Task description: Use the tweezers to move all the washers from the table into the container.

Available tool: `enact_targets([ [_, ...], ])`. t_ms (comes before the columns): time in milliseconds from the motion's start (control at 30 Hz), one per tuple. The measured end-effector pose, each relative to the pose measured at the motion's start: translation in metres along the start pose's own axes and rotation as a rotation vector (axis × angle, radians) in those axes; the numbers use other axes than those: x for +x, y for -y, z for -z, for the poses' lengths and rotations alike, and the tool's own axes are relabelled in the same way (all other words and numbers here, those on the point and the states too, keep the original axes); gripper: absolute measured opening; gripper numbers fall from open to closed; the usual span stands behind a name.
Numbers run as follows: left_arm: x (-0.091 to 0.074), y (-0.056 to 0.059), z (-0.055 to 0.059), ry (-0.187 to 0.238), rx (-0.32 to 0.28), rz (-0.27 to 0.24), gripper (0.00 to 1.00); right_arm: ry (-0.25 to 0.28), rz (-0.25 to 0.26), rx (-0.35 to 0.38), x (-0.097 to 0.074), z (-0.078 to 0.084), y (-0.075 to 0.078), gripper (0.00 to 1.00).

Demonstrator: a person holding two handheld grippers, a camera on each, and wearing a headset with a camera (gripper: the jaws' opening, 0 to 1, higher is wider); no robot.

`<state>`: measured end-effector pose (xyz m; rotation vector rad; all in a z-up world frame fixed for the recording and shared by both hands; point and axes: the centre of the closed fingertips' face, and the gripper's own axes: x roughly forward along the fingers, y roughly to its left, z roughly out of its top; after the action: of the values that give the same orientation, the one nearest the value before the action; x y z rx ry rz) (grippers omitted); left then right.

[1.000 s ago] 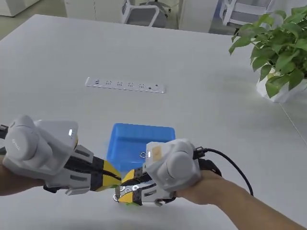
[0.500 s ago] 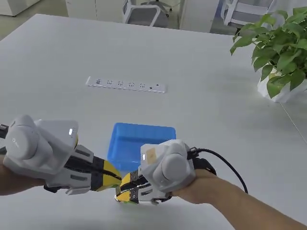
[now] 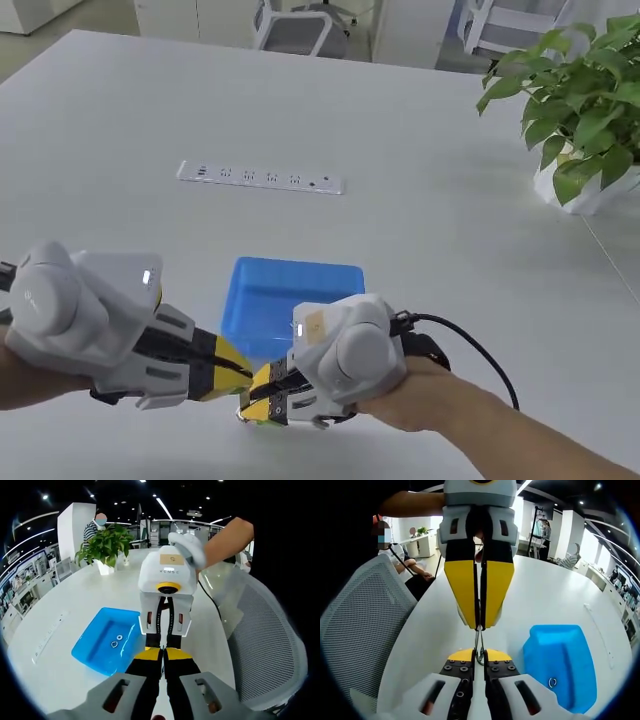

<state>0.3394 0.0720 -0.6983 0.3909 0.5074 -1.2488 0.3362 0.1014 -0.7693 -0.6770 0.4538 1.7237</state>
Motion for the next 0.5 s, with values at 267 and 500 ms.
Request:
enact_targets([
  [267,-0.0004,-0.0007,0.0008,-0.014,-0.001,0.001,0.05,0.003,0.001,0.004,0.0002,-0.0008,0.0004,0.06],
  [500,-0.0027,-0.0015,0.0045,-0.025,-0.001,-0.007,0.11,0.002,0.001,0.0,0.0006,-0.0015,0.0002,0.06],
])
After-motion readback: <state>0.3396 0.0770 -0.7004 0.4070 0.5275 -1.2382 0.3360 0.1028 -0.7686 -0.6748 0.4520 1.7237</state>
